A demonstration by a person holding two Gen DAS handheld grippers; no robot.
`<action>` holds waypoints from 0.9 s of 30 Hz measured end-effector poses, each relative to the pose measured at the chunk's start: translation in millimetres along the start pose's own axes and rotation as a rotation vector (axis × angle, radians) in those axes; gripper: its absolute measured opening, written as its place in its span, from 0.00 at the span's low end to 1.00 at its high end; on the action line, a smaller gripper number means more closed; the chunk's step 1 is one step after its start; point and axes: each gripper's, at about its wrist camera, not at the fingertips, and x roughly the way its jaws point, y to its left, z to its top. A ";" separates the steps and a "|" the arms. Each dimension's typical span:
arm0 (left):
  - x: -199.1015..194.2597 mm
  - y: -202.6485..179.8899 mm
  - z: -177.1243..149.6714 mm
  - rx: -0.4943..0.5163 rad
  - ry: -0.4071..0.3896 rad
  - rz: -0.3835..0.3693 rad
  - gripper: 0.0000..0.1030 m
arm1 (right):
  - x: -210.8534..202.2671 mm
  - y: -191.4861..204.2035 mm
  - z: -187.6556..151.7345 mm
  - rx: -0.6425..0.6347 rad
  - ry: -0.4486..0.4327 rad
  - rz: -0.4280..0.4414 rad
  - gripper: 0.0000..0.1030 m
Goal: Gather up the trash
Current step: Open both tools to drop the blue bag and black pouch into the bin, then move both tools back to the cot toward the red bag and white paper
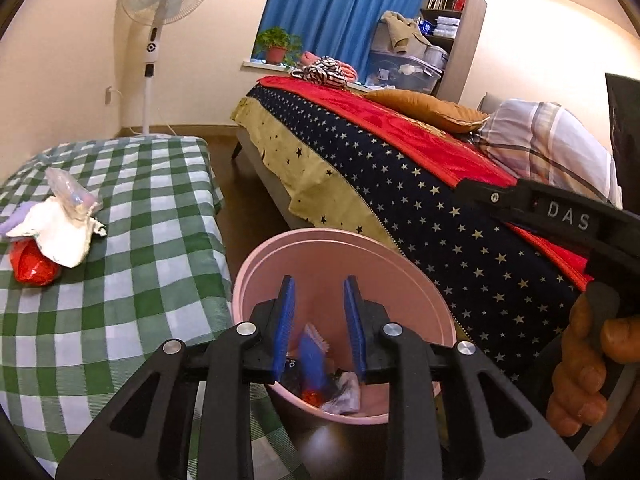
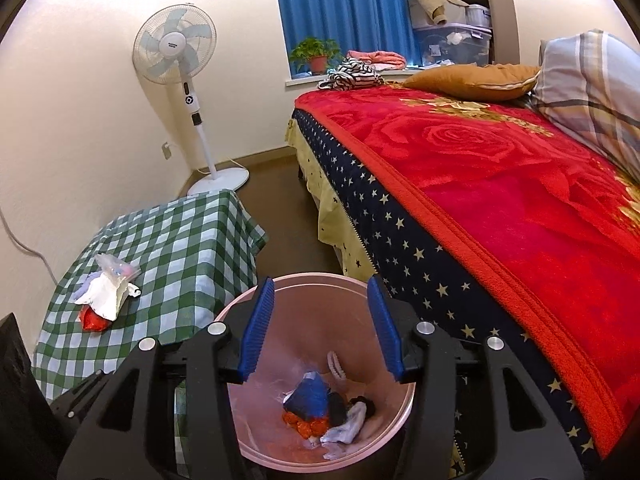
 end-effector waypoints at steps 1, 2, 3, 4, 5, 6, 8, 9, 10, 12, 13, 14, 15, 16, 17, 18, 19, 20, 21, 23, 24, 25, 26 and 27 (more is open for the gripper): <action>-1.7 0.6 0.3 -0.001 -0.003 0.003 0.25 | -1.3 0.8 0.1 -0.004 -0.005 0.004 0.48; -4.4 1.6 0.5 -0.002 -0.008 0.008 0.24 | -2.6 1.6 0.0 -0.008 -0.010 0.007 0.48; -7.0 3.0 0.9 -0.005 -0.013 0.013 0.25 | -3.7 2.8 -0.2 -0.013 -0.014 0.008 0.48; -8.8 4.2 1.4 -0.007 -0.016 0.017 0.25 | -4.8 4.5 -0.4 -0.019 -0.019 0.011 0.48; -10.9 5.8 2.1 -0.011 -0.019 0.021 0.25 | -5.9 5.9 -0.9 -0.025 -0.023 0.013 0.48; -13.8 7.7 2.3 -0.013 -0.024 0.027 0.25 | -7.1 7.6 -1.4 -0.032 -0.028 0.019 0.48; -19.1 11.9 2.3 -0.019 -0.033 0.038 0.25 | -9.0 10.8 -2.5 -0.038 -0.033 0.033 0.48; -22.1 14.9 2.2 -0.023 -0.037 0.045 0.25 | -9.8 12.4 -3.5 -0.042 -0.035 0.038 0.48; -25.2 18.4 2.1 -0.029 -0.041 0.052 0.25 | -10.4 14.5 -4.6 -0.047 -0.036 0.044 0.48; -30.7 24.7 1.4 -0.037 -0.049 0.066 0.25 | -10.9 19.4 -6.4 -0.054 -0.040 0.058 0.48; -33.8 29.0 0.8 -0.042 -0.053 0.079 0.24 | -11.0 21.8 -7.4 -0.058 -0.040 0.066 0.47; -36.4 32.4 0.4 -0.047 -0.055 0.089 0.24 | -10.9 24.4 -8.4 -0.060 -0.040 0.072 0.47; -39.5 36.9 0.1 -0.055 -0.060 0.099 0.24 | -10.5 27.3 -9.2 -0.063 -0.041 0.079 0.46; -43.2 41.4 -0.2 -0.061 -0.065 0.111 0.24 | -9.9 31.3 -10.1 -0.066 -0.042 0.088 0.45; -46.1 44.9 -0.6 -0.064 -0.070 0.124 0.24 | -9.4 34.6 -11.1 -0.069 -0.043 0.097 0.45; -49.3 48.9 -1.1 -0.065 -0.075 0.140 0.24 | -8.2 39.8 -13.2 -0.072 -0.043 0.111 0.44; -52.6 53.7 -1.5 -0.069 -0.080 0.156 0.25 | -7.2 43.7 -14.6 -0.074 -0.042 0.121 0.42; -54.8 57.5 -1.8 -0.075 -0.084 0.167 0.24 | -6.1 48.1 -16.6 -0.078 -0.041 0.131 0.41; -57.5 62.4 -2.4 -0.083 -0.089 0.182 0.24 | -4.5 53.0 -17.8 -0.082 -0.040 0.141 0.40; -62.3 72.8 -4.2 -0.101 -0.097 0.210 0.24 | -1.1 63.9 -20.9 -0.086 -0.038 0.169 0.39; -64.7 79.7 -5.3 -0.115 -0.101 0.230 0.25 | 0.8 68.8 -22.5 -0.088 -0.037 0.183 0.38; -66.2 84.2 -6.1 -0.124 -0.104 0.243 0.24 | 3.0 75.0 -24.2 -0.092 -0.036 0.197 0.37; -67.1 89.1 -6.8 -0.134 -0.106 0.257 0.24 | 5.3 80.6 -25.6 -0.097 -0.034 0.209 0.36; -68.4 94.9 -7.5 -0.147 -0.109 0.275 0.24 | 7.4 86.5 -27.4 -0.100 -0.031 0.223 0.36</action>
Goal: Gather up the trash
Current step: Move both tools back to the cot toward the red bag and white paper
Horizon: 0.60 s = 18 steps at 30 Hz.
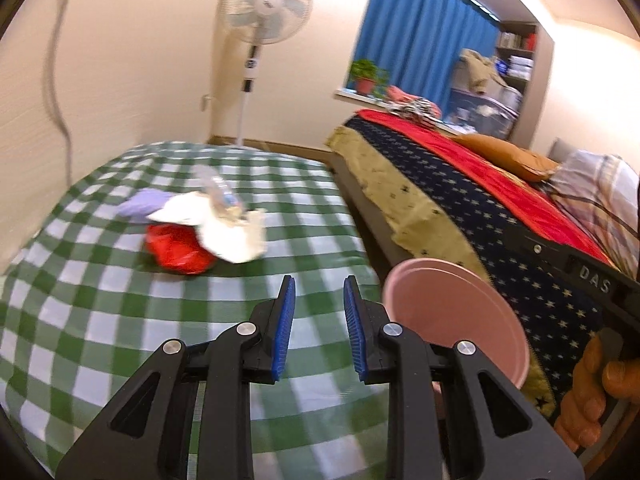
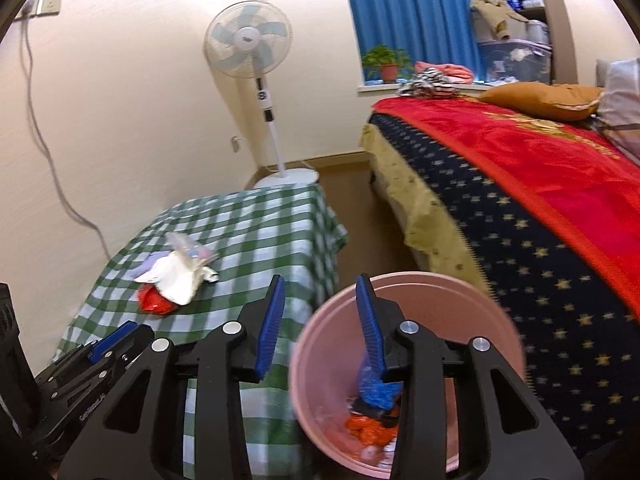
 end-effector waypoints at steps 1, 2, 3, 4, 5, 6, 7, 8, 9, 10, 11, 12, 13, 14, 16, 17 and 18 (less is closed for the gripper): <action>0.3 6.7 0.7 -0.013 -0.003 0.019 0.24 | 4.3 5.6 -1.2 -0.003 0.004 0.017 0.34; 0.7 11.6 1.3 -0.024 -0.006 0.034 0.24 | 8.1 11.3 -2.1 -0.007 0.007 0.030 0.34; 0.9 17.8 1.7 -0.038 -0.010 0.053 0.24 | 12.0 16.4 -2.7 -0.012 0.009 0.041 0.32; 0.7 24.6 2.1 -0.054 -0.014 0.074 0.24 | 16.6 22.0 -3.3 -0.015 0.012 0.055 0.32; 0.6 31.5 2.4 -0.070 -0.018 0.093 0.25 | 20.9 27.0 -3.9 -0.018 0.015 0.068 0.31; 1.1 37.6 2.9 -0.085 -0.019 0.110 0.24 | 24.6 30.9 -4.4 -0.021 0.017 0.077 0.31; 1.3 42.5 3.2 -0.097 -0.021 0.124 0.24 | 29.6 35.6 -4.8 -0.023 0.021 0.088 0.31; 1.7 46.9 3.3 -0.108 -0.023 0.138 0.24 | 34.4 39.9 -5.2 -0.022 0.027 0.098 0.31; 2.2 52.3 3.6 -0.121 -0.026 0.154 0.24 | 39.0 43.7 -5.4 -0.020 0.031 0.108 0.31; 2.8 58.5 4.0 -0.134 -0.028 0.167 0.24 | 44.5 48.5 -5.3 -0.019 0.036 0.120 0.31; 3.6 62.8 4.2 -0.144 -0.029 0.177 0.24 | 49.3 52.2 -5.3 -0.019 0.039 0.129 0.31; 4.9 68.8 4.7 -0.156 -0.029 0.190 0.24 | 55.7 57.3 -5.4 -0.020 0.045 0.141 0.31; 5.6 72.3 4.4 -0.163 -0.029 0.197 0.24 | 60.5 61.2 -5.9 -0.021 0.050 0.150 0.31; 7.3 76.9 4.7 -0.171 -0.028 0.202 0.24 | 65.9 65.0 -6.5 -0.022 0.056 0.161 0.31; 11.0 83.5 5.0 -0.179 -0.024 0.210 0.24 | 77.4 73.6 -8.2 -0.033 0.069 0.182 0.31; 13.1 86.6 5.3 -0.183 -0.022 0.212 0.24 | 83.2 77.8 -8.7 -0.037 0.076 0.190 0.31; 15.2 90.2 6.0 -0.189 -0.019 0.215 0.24 | 88.4 81.3 -9.4 -0.038 0.085 0.199 0.31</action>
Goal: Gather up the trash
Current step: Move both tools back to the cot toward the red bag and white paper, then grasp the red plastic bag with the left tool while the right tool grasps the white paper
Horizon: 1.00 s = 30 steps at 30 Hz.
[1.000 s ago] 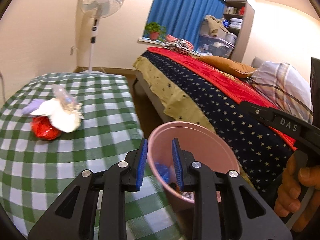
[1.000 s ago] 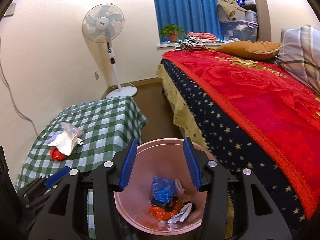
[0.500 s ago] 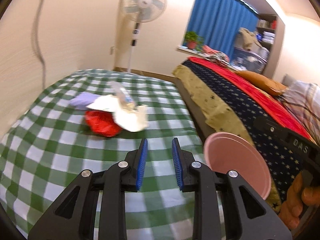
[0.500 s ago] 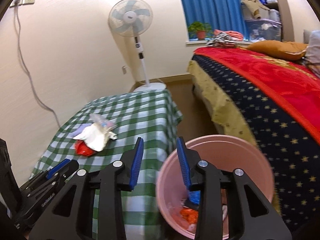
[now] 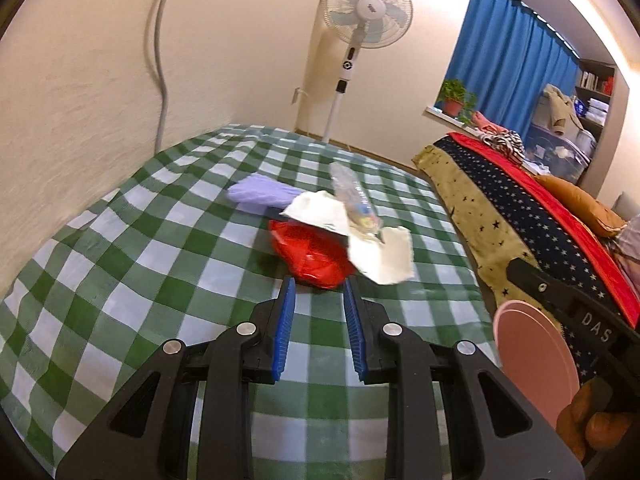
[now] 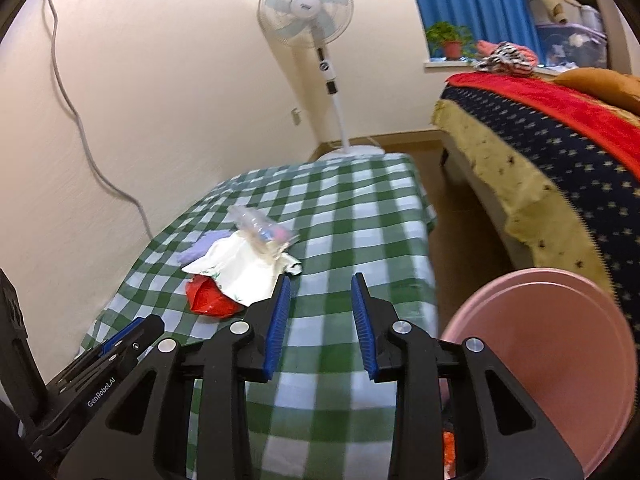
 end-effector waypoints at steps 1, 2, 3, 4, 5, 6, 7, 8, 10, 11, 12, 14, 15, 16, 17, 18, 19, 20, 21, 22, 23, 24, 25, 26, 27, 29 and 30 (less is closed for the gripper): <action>2.9 3.3 1.3 -0.009 0.003 0.002 0.24 | 6.1 2.3 0.1 0.004 0.009 0.012 0.31; 5.6 5.4 2.3 -0.015 0.006 0.003 0.24 | 11.8 4.6 0.3 0.008 0.017 0.026 0.32; 9.6 9.1 4.0 -0.028 0.011 0.002 0.24 | 15.5 6.3 0.3 0.007 0.023 0.034 0.32; 12.1 10.8 4.5 -0.035 0.015 -0.001 0.24 | 21.2 9.1 -0.2 0.004 0.029 0.042 0.32; 15.3 12.2 5.1 -0.042 0.021 -0.005 0.24 | 26.4 11.1 -0.2 0.002 0.035 0.050 0.32; 20.4 13.6 5.9 -0.049 0.030 -0.007 0.24 | 31.7 12.7 -0.5 0.002 0.043 0.057 0.33; 23.1 13.4 5.7 -0.048 0.033 -0.006 0.24 | 36.6 14.2 -0.5 0.002 0.051 0.064 0.35; 25.5 12.8 5.1 -0.046 0.037 -0.005 0.24 | 41.9 15.3 -0.9 0.003 0.060 0.071 0.35; 32.7 13.2 5.7 -0.052 0.049 -0.008 0.24 | 52.0 17.8 -1.5 0.002 0.076 0.081 0.35; 35.4 13.6 6.0 -0.055 0.054 -0.011 0.24 | 57.0 19.2 -1.8 0.001 0.084 0.084 0.35; 38.9 14.2 6.1 -0.060 0.062 -0.014 0.24 | 62.4 20.0 -2.6 0.000 0.093 0.087 0.35; 44.6 15.2 7.5 -0.071 0.075 -0.023 0.24 | 68.8 20.2 -3.9 0.003 0.106 0.090 0.35; 46.5 15.2 8.4 -0.072 0.076 -0.025 0.24 | 71.6 20.3 -4.6 0.003 0.113 0.094 0.35; 49.0 15.4 9.2 -0.074 0.081 -0.027 0.24 | 74.3 21.0 -5.3 0.000 0.118 0.097 0.35; 51.1 16.1 9.7 -0.076 0.086 -0.029 0.24 | 76.1 21.6 -5.7 -0.004 0.121 0.096 0.35; 54.4 17.2 10.5 -0.085 0.094 -0.030 0.24 | 77.1 21.1 -5.6 -0.004 0.124 0.097 0.35; 56.5 19.0 10.7 -0.094 0.099 -0.032 0.24 | 79.1 21.2 -5.9 -0.002 0.129 0.100 0.35; 58.9 20.6 11.5 -0.103 0.104 -0.032 0.24 | 81.1 21.5 -5.9 -0.001 0.134 0.103 0.35; 62.0 22.4 12.4 -0.113 0.111 -0.031 0.24 | 83.1 21.8 -6.1 -0.002 0.138 0.104 0.35; 63.9 23.6 12.9 -0.118 0.115 -0.028 0.24 | 84.8 22.1 -6.5 -0.004 0.142 0.106 0.33; 66.3 24.4 13.7 -0.124 0.120 -0.026 0.24 | 86.2 22.0 -6.9 -0.004 0.147 0.109 0.32; 67.4 24.7 14.1 -0.126 0.122 -0.027 0.25 | 87.6 22.2 -7.3 -0.005 0.152 0.113 0.31; 69.1 24.7 14.5 -0.127 0.125 -0.031 0.24 | 88.7 22.6 -7.4 -0.006 0.158 0.118 0.30; 70.4 24.5 14.6 -0.128 0.128 -0.033 0.24 | 88.9 23.0 -7.4 -0.007 0.158 0.121 0.28; 72.1 23.9 14.6 -0.129 0.133 -0.037 0.24 | 89.5 23.2 -7.5 -0.009 0.162 0.126 0.22; 75.2 22.8 14.0 -0.134 0.145 -0.051 0.24 | 90.5 24.6 -7.9 -0.013 0.170 0.137 0.13; 75.8 22.7 13.8 -0.139 0.147 -0.057 0.24 | 90.8 25.4 -8.3 -0.018 0.175 0.141 0.07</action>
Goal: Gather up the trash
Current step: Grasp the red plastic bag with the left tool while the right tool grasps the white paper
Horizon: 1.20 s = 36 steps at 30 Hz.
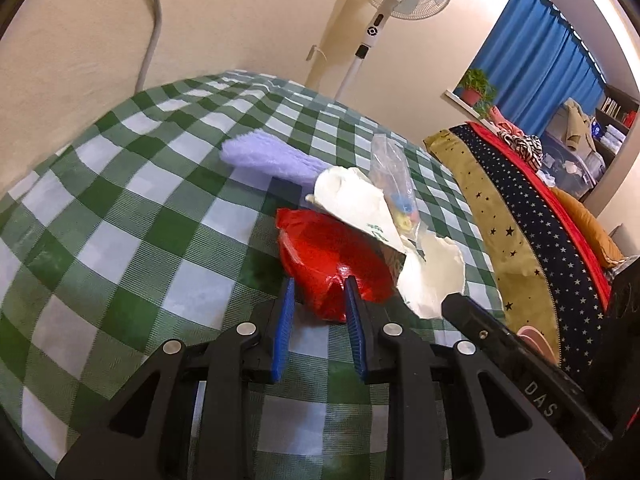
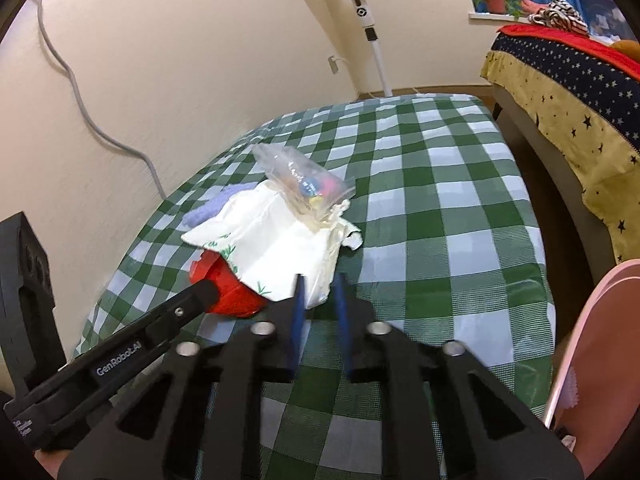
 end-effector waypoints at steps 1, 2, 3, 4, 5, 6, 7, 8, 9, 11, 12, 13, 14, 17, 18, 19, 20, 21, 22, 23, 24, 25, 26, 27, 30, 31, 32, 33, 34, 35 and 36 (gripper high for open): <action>0.3 -0.1 -0.2 -0.001 0.002 -0.002 0.24 | -0.2 0.9 -0.4 -0.005 0.002 0.002 0.05; 1.0 -0.7 -0.7 0.001 0.008 -0.005 0.24 | -0.9 1.9 -0.8 -0.010 -0.001 0.004 0.04; 1.2 -1.1 -1.4 0.003 0.011 -0.004 0.23 | -1.4 3.1 -1.2 -0.017 -0.003 0.000 0.04; 1.0 -1.7 -2.0 0.005 0.013 -0.007 0.21 | -2.8 4.2 -2.1 -0.024 -0.004 -0.007 0.03; 0.5 -2.1 -2.4 0.005 0.014 -0.011 0.17 | -4.0 4.5 -2.7 -0.027 -0.005 -0.011 0.03; -0.8 -2.3 -2.7 0.006 0.014 -0.013 0.16 | -5.1 4.5 -3.6 -0.030 -0.004 -0.014 0.03; -2.1 -3.0 -3.2 0.010 0.014 -0.008 0.16 | -6.6 4.3 -4.7 -0.032 -0.002 -0.017 0.03; -3.1 -3.7 -3.8 0.015 0.015 -0.001 0.16 | -8.6 3.7 -5.6 -0.032 -0.001 -0.020 0.03; -4.2 -4.2 -4.7 0.019 0.018 0.006 0.16 | -10.7 3.5 -6.8 -0.032 -0.001 -0.023 0.03; -7.4 -3.1 -7.0 0.015 0.025 0.015 0.16 | -15.6 3.4 -9.5 -0.035 0.004 -0.031 0.03; -8.5 -2.3 -7.5 0.015 0.026 0.018 0.16 | -18.2 3.8 -11.0 -0.038 0.007 -0.036 0.03; -10.7 -2.4 -8.5 0.019 0.027 0.024 0.16 | -20.7 4.7 -13.0 -0.042 0.011 -0.041 0.03; -12.7 -2.6 -9.4 0.021 0.028 0.027 0.16 | -22.8 5.8 -14.9 -0.046 0.015 -0.046 0.03; -19.8 -2.1 -12.9 0.027 0.035 0.033 0.16 | -30.5 7.6 -21.0 -0.055 0.026 -0.060 0.03; -22.5 -2.2 -14.8 0.030 0.038 0.035 0.16 | -33.1 7.8 -22.9 -0.055 0.030 -0.065 0.03; -25.6 -2.2 -17.1 0.034 0.040 0.036 0.16 | -36.5 7.9 -24.6 -0.053 0.031 -0.068 0.03; -28.1 -2.3 -18.9 0.038 0.041 0.038 0.16 | -39.6 7.8 -26.3 -0.052 0.031 -0.070 0.03; -30.8 -2.3 -21.0 0.043 0.043 0.041 0.15 | -42.5 8.2 -28.0 -0.052 0.031 -0.073 0.03; -34.0 -2.0 -23.3 0.046 0.046 0.043 0.15 | -45.6 8.5 -29.9 -0.052 0.030 -0.078 0.03; -36.9 -1.9 -24.8 0.047 0.047 0.043 0.15 | -47.8 8.7 -31.6 -0.051 0.031 -0.082 0.03; -40.5 -2.1 -26.7 0.052 0.047 0.044 0.15 | -51.5 8.3 -33.6 -0.049 0.032 -0.087 0.03; -44.2 -2.3 -28.7 0.057 0.048 0.048 0.15 | -54.5 8.2 -35.1 -0.048 0.031 -0.091 0.03; -48.3 -2.2 -30.5 0.060 0.050 0.053 0.15 | -58.3 8.0 -36.7 -0.047 0.030 -0.098 0.03; -52.5 -1.8 -31.9 0.060 0.049 0.055 0.15 | -62.5 7.8 -38.0 -0.048 0.029 -0.105 0.03; -64.4 -1.2 -33.2 0.068 0.040 0.057 0.15 | -75.8 7.4 -39.5 -0.051 0.019 -0.116 0.03; -69.0 -1.8 -33.3 0.072 0.035 0.055 0.15 | -81.6 7.5 -39.8 -0.054 0.013 -0.121 0.03; -72.7 -3.0 -33.4 0.075 0.031 0.053 0.15 | -86.4 7.3 -40.3 -0.056 0.009 -0.123 0.03; -76.5 -3.9 -33.8 0.082 0.027 0.053 0.15 | -92.4 7.4 -41.3 -0.060 0.005 -0.125 0.03; -79.9 -5.2 -34.8 0.088 0.024 0.053 0.15 | -96.8 7.8 -42.3 -0.063 0.002 -0.128 0.03; -82.1 -6.2 -35.7 0.092 0.023 0.052 0.15 | -101.4 8.1 -43.4 -0.067 -0.003 -0.133 0.03; -85.3 -8.0 -37.5 0.098 0.022 0.050 0.15 | -107.6 8.3 -44.5 -0.069 -0.011 -0.139 0.02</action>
